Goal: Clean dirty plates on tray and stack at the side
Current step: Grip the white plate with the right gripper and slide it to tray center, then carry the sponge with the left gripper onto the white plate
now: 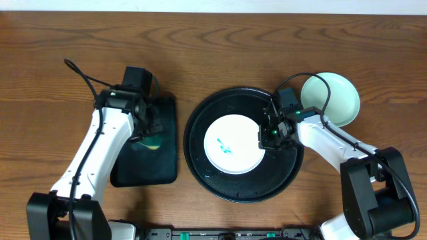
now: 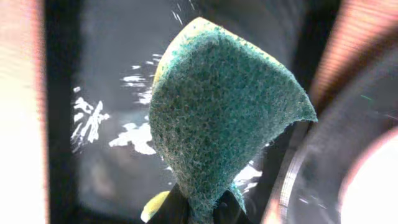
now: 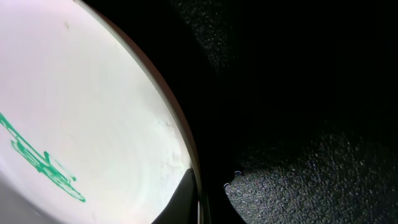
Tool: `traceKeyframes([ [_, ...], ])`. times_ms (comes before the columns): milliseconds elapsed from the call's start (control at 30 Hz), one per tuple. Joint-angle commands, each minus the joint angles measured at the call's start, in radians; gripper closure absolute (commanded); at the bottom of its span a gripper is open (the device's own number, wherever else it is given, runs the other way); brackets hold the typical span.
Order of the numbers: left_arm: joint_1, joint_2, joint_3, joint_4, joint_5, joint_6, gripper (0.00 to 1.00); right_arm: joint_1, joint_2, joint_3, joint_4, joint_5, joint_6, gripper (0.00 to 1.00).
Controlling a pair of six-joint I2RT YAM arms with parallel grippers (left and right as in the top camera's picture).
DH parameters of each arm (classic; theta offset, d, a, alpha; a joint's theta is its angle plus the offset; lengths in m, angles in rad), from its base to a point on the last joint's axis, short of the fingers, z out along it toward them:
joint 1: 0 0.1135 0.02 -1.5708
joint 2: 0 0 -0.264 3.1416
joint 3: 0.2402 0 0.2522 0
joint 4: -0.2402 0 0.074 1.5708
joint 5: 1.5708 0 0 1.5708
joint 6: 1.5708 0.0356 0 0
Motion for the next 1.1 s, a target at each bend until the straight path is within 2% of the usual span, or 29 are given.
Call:
traceKeyframes([
  [0, -0.004, -0.005, 0.017, 0.027, 0.259, 0.078, 0.93, 0.004, 0.032, -0.001, 0.013, 0.004, -0.016, 0.99],
  [133, -0.053, -0.004, 0.017, 0.079, 0.397, 0.078, 0.93, 0.004, 0.032, -0.001, 0.013, 0.004, -0.016, 0.99],
  [367, -0.188, 0.047, 0.017, 0.108, 0.397, 0.024, 0.93, 0.004, 0.032, -0.001, 0.013, 0.004, -0.016, 0.99],
  [700, -0.374, 0.337, 0.017, 0.299, 0.385, -0.073, 0.93, 0.004, 0.032, -0.001, 0.011, 0.003, -0.015, 0.99],
  [867, -0.417, 0.467, 0.017, 0.332, 0.387, -0.135, 0.93, 0.004, 0.032, -0.001, 0.000, 0.003, -0.016, 0.99],
  [1067, -0.474, 0.526, 0.017, 0.385, 0.555, -0.145, 0.93, 0.004, 0.032, -0.001, 0.000, 0.004, -0.016, 0.99],
])
